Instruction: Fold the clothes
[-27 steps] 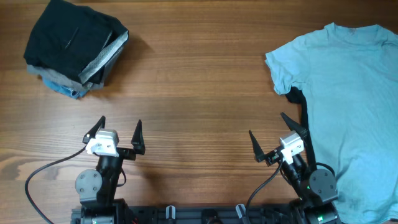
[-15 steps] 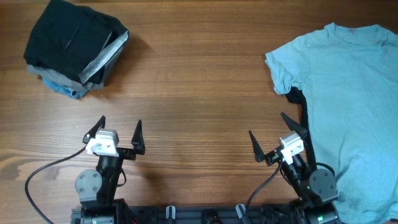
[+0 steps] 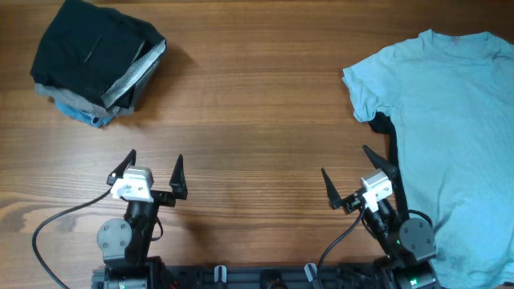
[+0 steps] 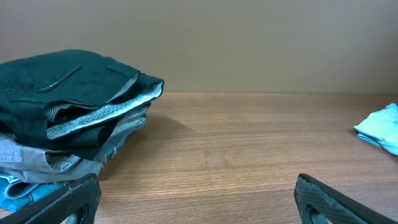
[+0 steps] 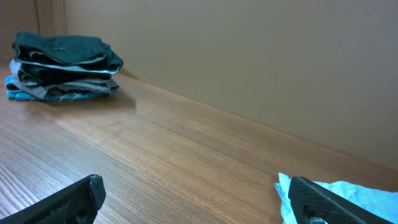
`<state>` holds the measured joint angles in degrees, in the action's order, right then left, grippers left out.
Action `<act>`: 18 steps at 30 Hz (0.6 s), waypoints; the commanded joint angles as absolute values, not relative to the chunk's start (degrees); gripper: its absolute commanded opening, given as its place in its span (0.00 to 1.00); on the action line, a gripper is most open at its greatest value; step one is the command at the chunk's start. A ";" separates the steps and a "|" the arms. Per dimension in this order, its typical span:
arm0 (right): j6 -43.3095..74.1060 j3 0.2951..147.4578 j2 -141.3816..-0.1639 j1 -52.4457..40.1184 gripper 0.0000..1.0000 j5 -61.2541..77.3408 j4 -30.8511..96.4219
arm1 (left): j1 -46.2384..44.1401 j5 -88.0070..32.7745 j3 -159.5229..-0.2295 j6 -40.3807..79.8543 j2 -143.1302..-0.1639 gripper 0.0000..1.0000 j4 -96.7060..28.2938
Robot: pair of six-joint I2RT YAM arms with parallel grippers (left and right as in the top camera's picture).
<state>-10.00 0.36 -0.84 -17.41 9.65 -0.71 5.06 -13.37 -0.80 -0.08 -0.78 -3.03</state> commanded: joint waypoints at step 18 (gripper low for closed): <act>-7.35 57.14 -51.35 -17.17 1.00 12.08 40.42 | 5.48 -16.08 -50.37 8.19 -43.00 1.00 -30.61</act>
